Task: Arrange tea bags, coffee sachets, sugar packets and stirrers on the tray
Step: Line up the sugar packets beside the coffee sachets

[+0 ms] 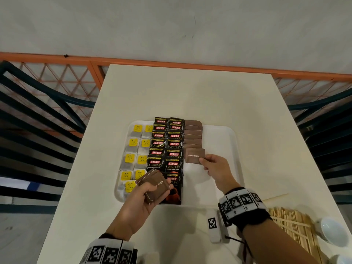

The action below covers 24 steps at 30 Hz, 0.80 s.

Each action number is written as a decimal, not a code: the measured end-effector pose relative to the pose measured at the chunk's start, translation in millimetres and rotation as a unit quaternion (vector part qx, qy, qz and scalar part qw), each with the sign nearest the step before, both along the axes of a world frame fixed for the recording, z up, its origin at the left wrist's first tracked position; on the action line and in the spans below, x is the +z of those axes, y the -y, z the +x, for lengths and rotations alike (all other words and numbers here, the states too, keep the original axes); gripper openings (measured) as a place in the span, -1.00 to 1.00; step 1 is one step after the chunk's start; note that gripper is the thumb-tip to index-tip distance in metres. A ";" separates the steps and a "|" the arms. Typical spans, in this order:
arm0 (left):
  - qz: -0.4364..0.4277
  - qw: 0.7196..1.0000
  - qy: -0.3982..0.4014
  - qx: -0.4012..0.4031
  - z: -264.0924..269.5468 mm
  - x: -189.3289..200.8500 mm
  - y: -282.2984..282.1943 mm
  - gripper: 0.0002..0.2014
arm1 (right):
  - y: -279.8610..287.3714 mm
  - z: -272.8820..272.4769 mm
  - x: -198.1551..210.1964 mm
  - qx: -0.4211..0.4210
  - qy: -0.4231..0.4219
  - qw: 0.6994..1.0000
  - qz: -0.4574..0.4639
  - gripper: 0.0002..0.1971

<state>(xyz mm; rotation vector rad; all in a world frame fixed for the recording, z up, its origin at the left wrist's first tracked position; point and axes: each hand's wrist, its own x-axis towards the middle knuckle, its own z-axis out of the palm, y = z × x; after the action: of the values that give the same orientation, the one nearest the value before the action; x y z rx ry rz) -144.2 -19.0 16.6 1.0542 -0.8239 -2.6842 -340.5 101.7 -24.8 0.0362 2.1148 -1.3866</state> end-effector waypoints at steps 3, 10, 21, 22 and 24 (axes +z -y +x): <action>-0.034 0.999 0.019 -0.010 -1.0 -1.1 -0.1 -0.66 | 5.8 -0.4 -1.4 0.018 -0.048 0.998 0.047 -0.89; -0.074 0.997 0.027 -0.011 -1.6 -1.1 -3.0 -0.60 | 9.8 2.4 -6.7 0.019 -0.120 0.987 0.107 -0.81; -0.132 0.990 0.053 -0.001 -4.5 -4.0 -5.9 -0.71 | 9.8 14.2 4.3 0.038 -0.171 0.978 0.118 -0.76; -0.143 0.988 0.059 -0.002 -4.5 -4.9 -5.9 -0.71 | 9.0 20.0 10.2 0.058 -0.173 0.978 0.105 -0.79; -0.160 0.985 0.070 0.003 -4.7 -6.7 -5.7 -0.72 | 6.0 34.4 21.2 0.117 -0.155 0.979 0.059 -0.82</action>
<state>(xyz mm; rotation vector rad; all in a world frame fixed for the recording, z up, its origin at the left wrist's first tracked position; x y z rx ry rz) -148.8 -13.4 9.8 1.1673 -1.2257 -2.3825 -306.1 95.7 -3.6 -0.3940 2.3627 -1.1857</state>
